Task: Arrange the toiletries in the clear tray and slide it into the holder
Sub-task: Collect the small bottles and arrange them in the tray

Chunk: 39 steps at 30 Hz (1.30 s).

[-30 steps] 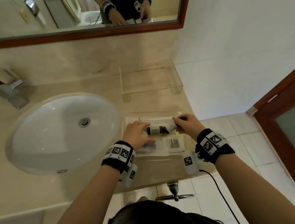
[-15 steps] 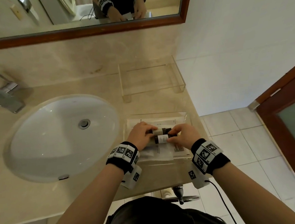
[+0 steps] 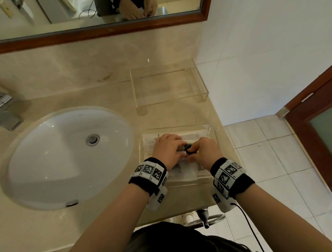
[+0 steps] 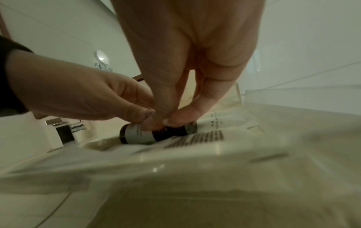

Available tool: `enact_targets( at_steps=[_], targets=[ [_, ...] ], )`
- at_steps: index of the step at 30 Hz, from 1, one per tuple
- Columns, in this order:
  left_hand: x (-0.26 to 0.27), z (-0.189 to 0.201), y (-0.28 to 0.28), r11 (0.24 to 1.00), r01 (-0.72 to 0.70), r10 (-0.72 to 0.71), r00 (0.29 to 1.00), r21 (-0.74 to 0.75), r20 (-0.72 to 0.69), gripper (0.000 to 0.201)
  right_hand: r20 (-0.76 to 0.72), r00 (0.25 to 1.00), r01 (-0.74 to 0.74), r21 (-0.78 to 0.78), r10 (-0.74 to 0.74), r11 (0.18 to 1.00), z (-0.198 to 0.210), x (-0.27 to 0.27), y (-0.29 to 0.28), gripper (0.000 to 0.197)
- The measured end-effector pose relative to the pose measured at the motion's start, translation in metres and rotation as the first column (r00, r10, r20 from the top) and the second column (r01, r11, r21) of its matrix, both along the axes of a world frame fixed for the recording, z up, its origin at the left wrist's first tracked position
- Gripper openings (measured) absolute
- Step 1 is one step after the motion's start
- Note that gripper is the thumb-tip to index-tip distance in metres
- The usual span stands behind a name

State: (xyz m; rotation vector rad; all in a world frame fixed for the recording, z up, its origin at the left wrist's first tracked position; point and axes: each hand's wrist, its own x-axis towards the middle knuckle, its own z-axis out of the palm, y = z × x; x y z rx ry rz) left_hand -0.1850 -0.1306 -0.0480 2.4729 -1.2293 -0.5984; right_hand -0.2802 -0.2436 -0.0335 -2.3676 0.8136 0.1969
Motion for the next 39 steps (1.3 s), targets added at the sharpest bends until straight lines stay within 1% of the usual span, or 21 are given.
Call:
enact_targets(
  at_steps=[4, 6, 7, 9, 10, 12, 13, 15, 21, 23, 25, 27, 28, 29, 31, 34, 36, 39],
  targets=[
    [0.008, 0.001, -0.002, 0.998, -0.028, 0.031, 0.997, 0.047, -0.070, 0.044, -0.039, 0.999, -0.022, 0.101, 0.026, 0.995, 0.004, 0.002, -0.007, 0.022],
    [0.010, 0.001, -0.001, 0.998, -0.018, 0.022, 0.998, 0.056, -0.065, 0.045, -0.048, 0.998, -0.039, 0.067, 0.042, 0.997, 0.007, 0.004, -0.012, 0.022],
    [0.011, 0.001, -0.001, 0.998, -0.016, 0.019, 0.998, 0.054, -0.058, 0.045, -0.035, 0.999, -0.027, 0.031, 0.028, 0.999, 0.007, 0.004, -0.014, 0.026],
    [0.013, 0.000, 0.000, 0.999, -0.016, 0.018, 0.998, 0.040, -0.055, 0.045, 0.021, 1.000, 0.009, 0.008, -0.009, 1.000, 0.006, 0.002, -0.017, 0.042],
    [0.013, -0.001, 0.001, 0.999, -0.017, 0.019, 0.998, 0.031, -0.053, 0.045, 0.039, 0.999, -0.003, 0.005, 0.003, 1.000, 0.004, 0.002, -0.018, 0.051],
    [0.012, -0.004, 0.003, 1.000, -0.007, 0.008, 0.999, 0.021, -0.038, 0.047, 0.008, 0.996, -0.086, 0.011, 0.085, 0.996, 0.001, 0.001, -0.016, 0.064],
    [0.010, -0.007, 0.004, 1.000, -0.005, 0.005, 0.999, 0.015, -0.041, 0.048, -0.021, 0.991, -0.129, 0.018, 0.130, 0.991, 0.000, 0.000, -0.014, 0.064],
    [0.007, -0.010, 0.006, 1.000, -0.016, 0.016, 0.998, 0.001, -0.068, 0.050, -0.056, 0.982, -0.180, 0.029, 0.181, 0.983, 0.000, -0.001, -0.011, 0.057],
    [0.003, -0.012, 0.008, 0.999, -0.049, 0.048, 0.997, -0.008, -0.057, 0.053, -0.059, 0.973, -0.222, 0.053, 0.225, 0.974, 0.004, -0.002, -0.014, 0.056],
    [0.005, -0.005, 0.012, 0.994, -0.090, 0.087, 0.995, -0.056, -0.053, 0.056, -0.017, 0.984, -0.179, 0.065, 0.180, 0.982, 0.006, -0.002, -0.019, 0.058],
    [0.010, 0.007, 0.023, 0.974, -0.202, 0.191, 0.976, -0.107, -0.109, 0.058, 0.053, 0.994, -0.098, 0.072, 0.094, 0.993, 0.009, -0.006, -0.025, 0.058],
    [0.020, 0.017, 0.041, 0.949, -0.300, 0.284, 0.946, -0.092, -0.153, 0.056, 0.092, 0.995, -0.047, 0.084, 0.039, 0.995, 0.012, -0.011, -0.031, 0.058],
    [0.025, 0.021, 0.051, 0.946, -0.319, 0.309, 0.941, -0.061, -0.137, 0.056, 0.088, 0.996, -0.041, 0.083, 0.034, 0.996, 0.013, -0.014, -0.033, 0.058],
    [0.030, 0.023, 0.061, 0.947, -0.320, 0.316, 0.943, -0.031, -0.102, 0.057, 0.068, 0.997, -0.049, 0.074, 0.044, 0.996, 0.013, -0.015, -0.033, 0.060],
    [0.032, 0.026, 0.075, 0.960, -0.278, 0.279, 0.959, 0.016, -0.058, 0.061, -0.002, 0.996, -0.087, 0.044, 0.087, 0.995, 0.014, -0.019, -0.028, 0.068],
    [0.018, 0.022, 0.082, 0.983, -0.182, 0.183, 0.976, 0.022, -0.115, 0.068, -0.084, 0.986, -0.142, 0.044, 0.145, 0.989, 0.011, -0.024, -0.013, 0.084],
    [0.008, 0.016, 0.081, 0.992, -0.118, 0.121, 0.988, 0.040, -0.099, 0.073, -0.145, 0.973, -0.178, 0.020, 0.179, 0.984, 0.008, -0.027, -0.003, 0.093],
    [0.002, 0.011, 0.078, 0.992, -0.105, 0.108, 0.994, 0.071, -0.036, 0.073, -0.184, 0.972, -0.155, -0.025, 0.147, 0.988, 0.003, -0.027, 0.000, 0.091]
  ],
)
